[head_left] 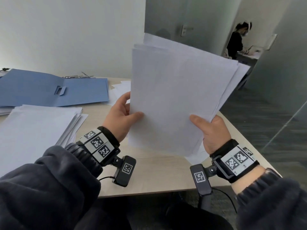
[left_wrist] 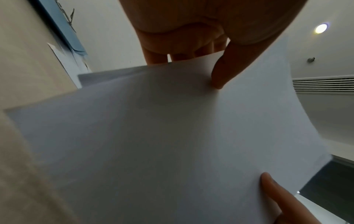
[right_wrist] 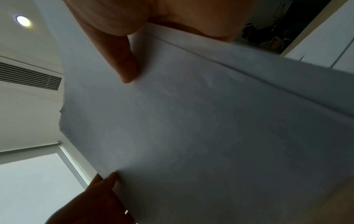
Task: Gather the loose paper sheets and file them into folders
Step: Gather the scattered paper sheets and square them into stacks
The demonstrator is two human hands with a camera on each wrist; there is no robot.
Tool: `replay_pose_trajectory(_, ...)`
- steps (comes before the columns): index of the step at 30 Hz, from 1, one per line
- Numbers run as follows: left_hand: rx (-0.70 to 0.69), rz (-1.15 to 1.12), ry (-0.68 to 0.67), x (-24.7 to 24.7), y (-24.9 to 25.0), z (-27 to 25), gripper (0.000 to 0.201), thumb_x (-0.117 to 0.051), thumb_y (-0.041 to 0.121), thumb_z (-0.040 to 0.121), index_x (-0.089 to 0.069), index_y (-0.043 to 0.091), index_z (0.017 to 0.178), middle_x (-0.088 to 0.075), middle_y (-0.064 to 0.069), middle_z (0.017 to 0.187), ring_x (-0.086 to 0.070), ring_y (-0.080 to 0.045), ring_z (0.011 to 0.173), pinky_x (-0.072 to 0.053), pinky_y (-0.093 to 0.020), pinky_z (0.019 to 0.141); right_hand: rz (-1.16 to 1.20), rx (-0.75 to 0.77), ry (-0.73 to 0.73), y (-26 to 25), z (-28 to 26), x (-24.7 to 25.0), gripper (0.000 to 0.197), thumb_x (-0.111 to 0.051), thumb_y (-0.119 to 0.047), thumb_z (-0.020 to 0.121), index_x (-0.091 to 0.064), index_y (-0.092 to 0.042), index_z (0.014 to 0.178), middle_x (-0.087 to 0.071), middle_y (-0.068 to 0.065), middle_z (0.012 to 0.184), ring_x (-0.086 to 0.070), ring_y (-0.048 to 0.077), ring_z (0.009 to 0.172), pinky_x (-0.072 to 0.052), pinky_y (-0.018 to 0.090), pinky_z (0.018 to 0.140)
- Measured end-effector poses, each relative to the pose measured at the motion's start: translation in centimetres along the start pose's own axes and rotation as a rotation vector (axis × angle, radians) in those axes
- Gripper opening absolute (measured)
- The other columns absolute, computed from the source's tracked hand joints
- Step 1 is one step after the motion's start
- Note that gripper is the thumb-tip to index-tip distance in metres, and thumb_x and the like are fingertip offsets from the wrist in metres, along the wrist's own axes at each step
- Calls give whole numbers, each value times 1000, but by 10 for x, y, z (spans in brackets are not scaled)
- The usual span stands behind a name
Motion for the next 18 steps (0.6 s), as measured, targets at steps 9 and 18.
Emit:
replay_pose_trajectory(9, 389, 73, -185, -5, -54, -20, 42, -79, 18, 74, -67, 18, 115, -76, 0, 106, -72, -22, 99, -58, -38, 76, -210, -133, -69, 37, -11, -2, 14, -75, -12, 88, -76, -19, 100, -78, -1, 102, -73, 16, 98, -55, 43, 96)
replay_pose_trajectory(18, 569, -58, -70, -4, -84, -17, 37, -72, 10, 79, -67, 2, 114, -73, -17, 110, -72, -34, 94, -57, -46, 87, -361, -375, -38, 60, 10, 14, 41, -63, -53, 89, -72, -17, 107, -77, 6, 104, -73, 27, 96, -55, 48, 95)
Point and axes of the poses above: each hand's wrist, its own z-axis towards the middle knuckle, its own x-axis out of the back of the hand, y = z × x, the point moved 8 cm from there along z, towards the middle knuckle
